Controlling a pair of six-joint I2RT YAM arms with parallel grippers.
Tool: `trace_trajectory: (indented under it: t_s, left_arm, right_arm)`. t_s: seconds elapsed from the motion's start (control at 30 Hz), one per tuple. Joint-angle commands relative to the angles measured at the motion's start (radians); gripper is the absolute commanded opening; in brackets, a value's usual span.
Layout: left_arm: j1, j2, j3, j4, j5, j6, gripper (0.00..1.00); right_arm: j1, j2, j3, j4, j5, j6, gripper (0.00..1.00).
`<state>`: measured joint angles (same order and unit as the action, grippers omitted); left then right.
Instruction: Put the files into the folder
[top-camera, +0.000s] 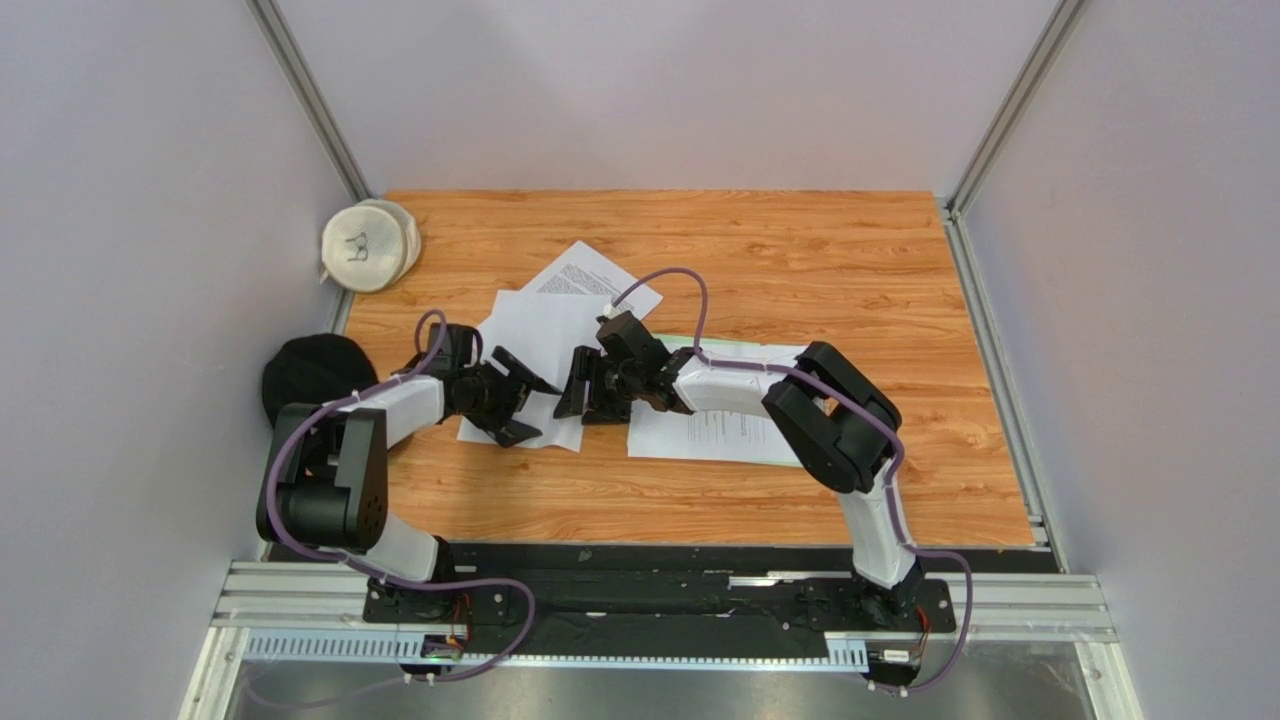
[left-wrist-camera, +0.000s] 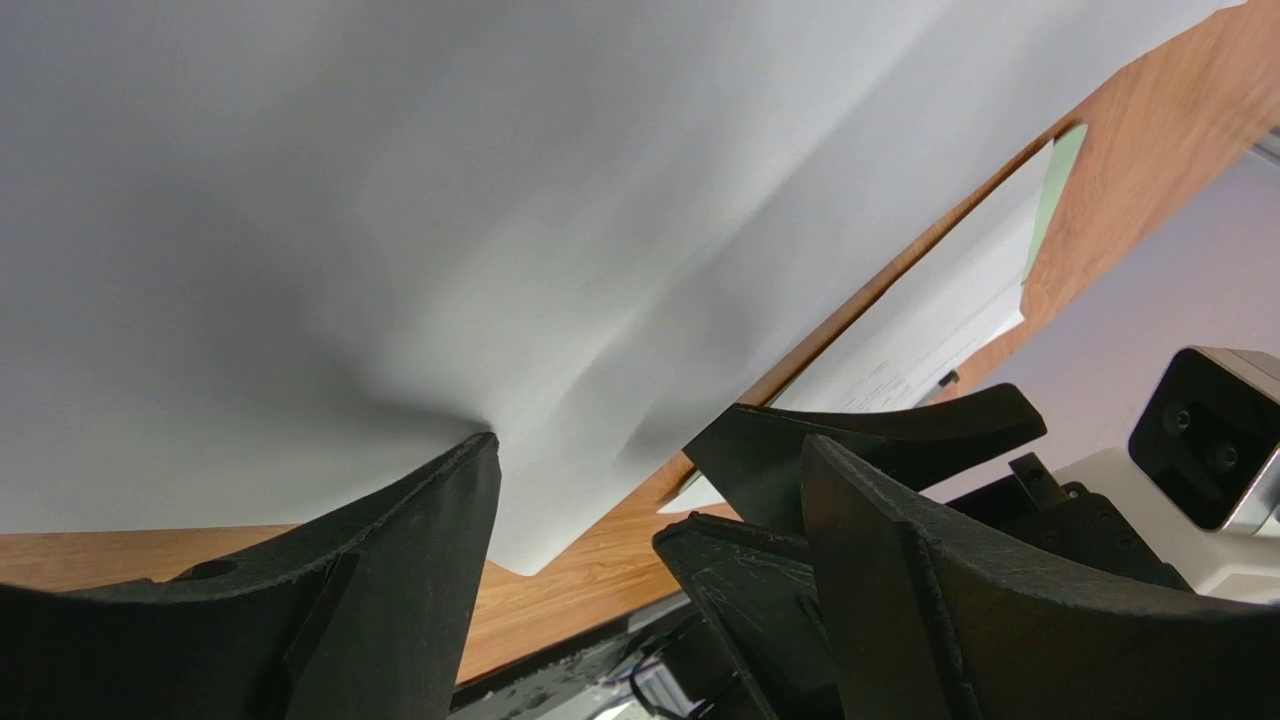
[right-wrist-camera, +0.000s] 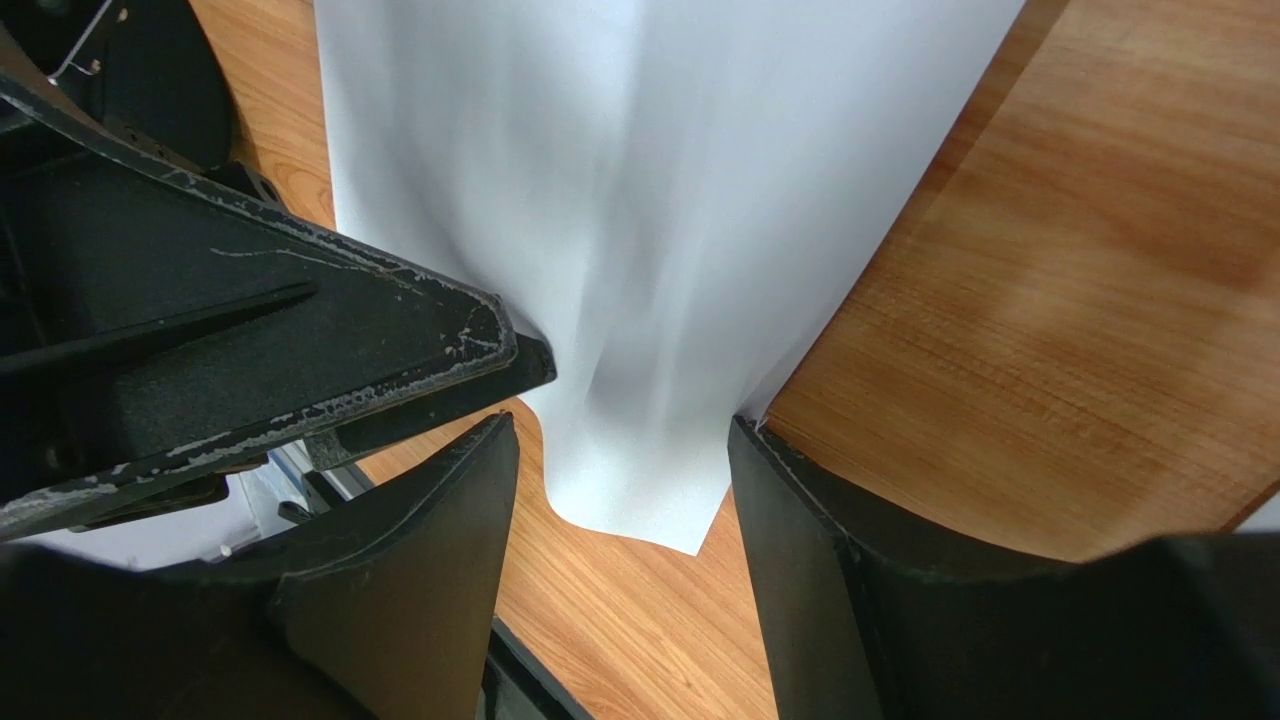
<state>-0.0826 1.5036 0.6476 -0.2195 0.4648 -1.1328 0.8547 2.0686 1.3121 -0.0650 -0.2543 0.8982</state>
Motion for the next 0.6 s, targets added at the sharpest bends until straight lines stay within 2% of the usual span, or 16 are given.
trace_trajectory:
  t_s: [0.0, 0.1, 0.2, 0.33, 0.47, 0.57]
  left_arm:
    - [-0.003, 0.010, -0.043, -0.023, -0.051, 0.007, 0.83]
    - [-0.003, 0.017, -0.052, -0.008, -0.041, 0.001, 0.82]
    - [-0.003, 0.020, -0.055, -0.009, -0.037, 0.004, 0.82]
    - [-0.003, 0.010, -0.054, -0.020, -0.045, 0.013, 0.82]
    - [-0.003, -0.008, -0.022, -0.026, 0.011, 0.039, 0.83]
    - [-0.003, -0.098, 0.021, -0.075, -0.006, 0.091, 0.86]
  right_arm:
    - [-0.006, 0.007, -0.046, 0.085, 0.001, 0.002, 0.61]
    - [-0.014, 0.012, -0.092, 0.186, -0.045, 0.024, 0.63]
    - [-0.039, -0.002, -0.105, 0.215, 0.036, -0.011, 0.70]
    - [-0.060, 0.016, 0.016, -0.074, 0.122, -0.168, 0.75]
    - [-0.051, -0.033, 0.007, -0.114, 0.170, -0.238, 0.81]
    - [-0.051, -0.036, 0.041, -0.189, 0.187, -0.318, 0.81]
